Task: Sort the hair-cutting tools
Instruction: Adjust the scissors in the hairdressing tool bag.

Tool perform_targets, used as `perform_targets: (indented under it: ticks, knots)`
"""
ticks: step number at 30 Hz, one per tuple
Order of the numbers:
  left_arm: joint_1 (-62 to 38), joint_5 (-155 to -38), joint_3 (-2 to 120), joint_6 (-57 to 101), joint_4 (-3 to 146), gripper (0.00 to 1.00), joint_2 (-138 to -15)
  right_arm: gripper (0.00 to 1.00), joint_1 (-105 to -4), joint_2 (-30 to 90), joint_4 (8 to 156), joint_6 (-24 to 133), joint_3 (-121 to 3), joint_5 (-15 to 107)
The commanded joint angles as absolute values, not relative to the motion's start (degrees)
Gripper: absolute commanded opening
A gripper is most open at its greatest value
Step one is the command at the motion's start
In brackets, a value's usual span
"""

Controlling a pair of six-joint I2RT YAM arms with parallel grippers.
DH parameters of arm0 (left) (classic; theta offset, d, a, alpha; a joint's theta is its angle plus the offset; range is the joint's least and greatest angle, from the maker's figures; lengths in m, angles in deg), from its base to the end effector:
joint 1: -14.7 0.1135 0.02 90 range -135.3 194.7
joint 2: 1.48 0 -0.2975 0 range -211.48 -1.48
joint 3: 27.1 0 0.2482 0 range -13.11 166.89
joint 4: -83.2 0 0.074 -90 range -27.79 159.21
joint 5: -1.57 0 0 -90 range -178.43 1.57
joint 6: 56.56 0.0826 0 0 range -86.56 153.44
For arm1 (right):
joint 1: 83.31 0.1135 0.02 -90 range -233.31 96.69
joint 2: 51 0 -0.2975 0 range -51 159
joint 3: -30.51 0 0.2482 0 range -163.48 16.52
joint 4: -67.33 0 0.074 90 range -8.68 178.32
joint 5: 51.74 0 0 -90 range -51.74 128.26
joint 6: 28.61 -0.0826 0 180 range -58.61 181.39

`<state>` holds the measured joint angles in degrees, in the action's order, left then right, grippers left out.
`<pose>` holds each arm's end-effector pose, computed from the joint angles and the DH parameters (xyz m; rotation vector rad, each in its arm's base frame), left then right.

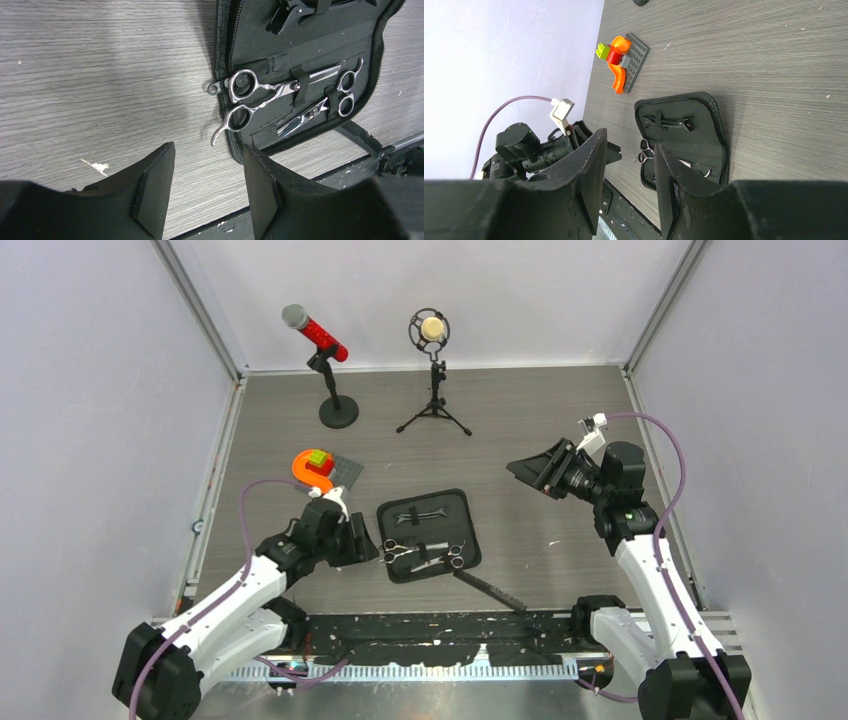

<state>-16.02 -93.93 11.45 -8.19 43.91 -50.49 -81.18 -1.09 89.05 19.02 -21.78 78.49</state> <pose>0.1420 -0.0936 0.1738 -0.1979 2.5451 -0.6510 0.2036 0.0610 0.3060 0.1946 1.9962 1.1791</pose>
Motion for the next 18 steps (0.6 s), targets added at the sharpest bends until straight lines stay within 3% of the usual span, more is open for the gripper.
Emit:
perform_targets:
  ticks: [1, 18]
  knots:
    - [-15.8, -95.2, 11.6, -8.8, 47.4, 0.55, -50.5, 0.06, -81.4, -1.3, 86.8, 19.3, -22.5, 79.0]
    - [-15.8, -98.6, 11.6, -9.8, 49.7, 0.54, -54.1, 0.08, -79.7, 0.4, 95.4, 28.6, -21.2, 73.1]
